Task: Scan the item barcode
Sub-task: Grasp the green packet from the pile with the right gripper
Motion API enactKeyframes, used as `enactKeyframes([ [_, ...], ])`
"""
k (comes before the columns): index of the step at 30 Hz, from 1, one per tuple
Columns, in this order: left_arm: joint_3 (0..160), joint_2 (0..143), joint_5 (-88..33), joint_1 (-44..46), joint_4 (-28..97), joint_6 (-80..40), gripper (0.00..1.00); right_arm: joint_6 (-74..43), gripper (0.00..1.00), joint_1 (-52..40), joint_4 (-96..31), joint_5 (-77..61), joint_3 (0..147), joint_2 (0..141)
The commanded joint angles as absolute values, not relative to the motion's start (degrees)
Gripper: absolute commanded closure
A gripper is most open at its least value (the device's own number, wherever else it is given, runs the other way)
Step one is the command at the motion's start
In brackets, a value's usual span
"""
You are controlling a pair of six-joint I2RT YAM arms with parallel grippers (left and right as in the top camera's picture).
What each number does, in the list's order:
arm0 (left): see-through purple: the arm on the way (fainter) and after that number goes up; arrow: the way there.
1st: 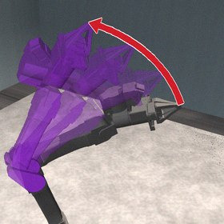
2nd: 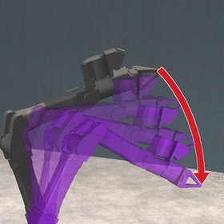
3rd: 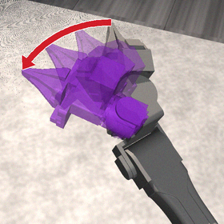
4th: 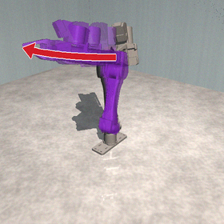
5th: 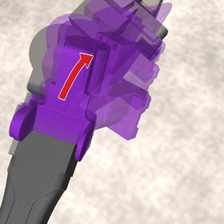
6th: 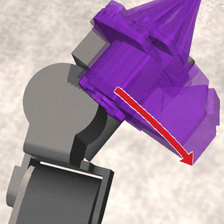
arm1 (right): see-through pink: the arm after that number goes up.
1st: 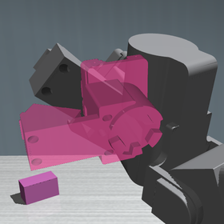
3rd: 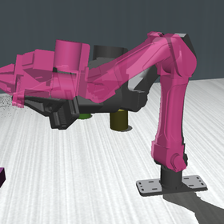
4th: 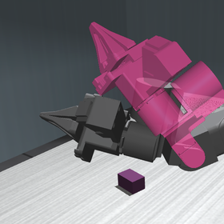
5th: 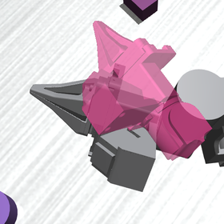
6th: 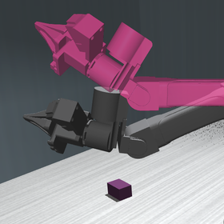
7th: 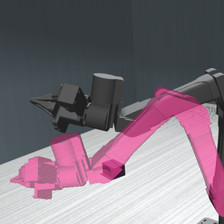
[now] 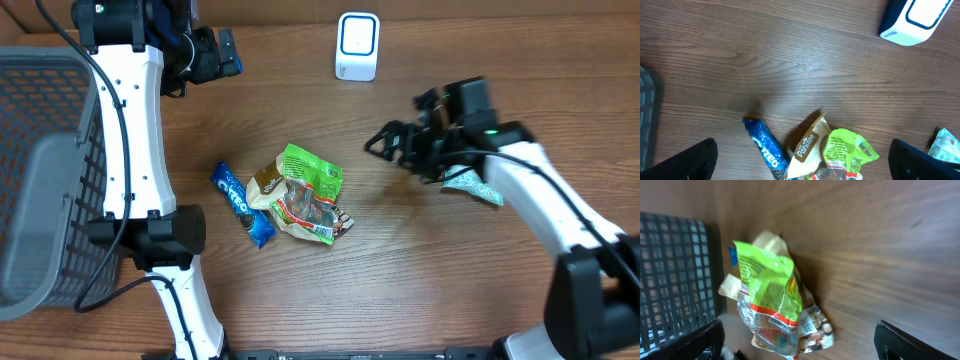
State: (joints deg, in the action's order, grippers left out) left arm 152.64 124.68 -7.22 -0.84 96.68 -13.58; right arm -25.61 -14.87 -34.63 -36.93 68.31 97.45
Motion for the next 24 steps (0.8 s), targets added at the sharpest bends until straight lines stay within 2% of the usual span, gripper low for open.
enactKeyframes([
  [1, 153.8, 124.7, -7.0, -0.6, 96.8, -14.4, 0.0, -31.3, 0.05, -18.6, -34.0, -35.0, 68.6, 101.4],
  [10, 153.8, 124.7, -7.0, -0.6, 96.8, -14.4, 0.0, -33.3, 0.06, -23.8, -27.5, -34.5, 68.6, 106.7],
  [17, 153.8, 124.7, -7.0, -0.6, 96.8, -14.4, 0.0, -40.8, 0.21, -27.6, -22.5, -30.9, 68.6, 109.8],
  [22, 153.8, 124.7, -7.0, -0.6, 96.8, -14.4, 0.0, -42.0, 0.34, -29.3, -20.3, -30.9, 68.6, 111.0],
  [24, 153.8, 124.7, -7.0, -0.6, 96.8, -14.4, 0.0, -42.0, 0.46, -29.4, -20.1, -30.6, 68.6, 111.0],
])
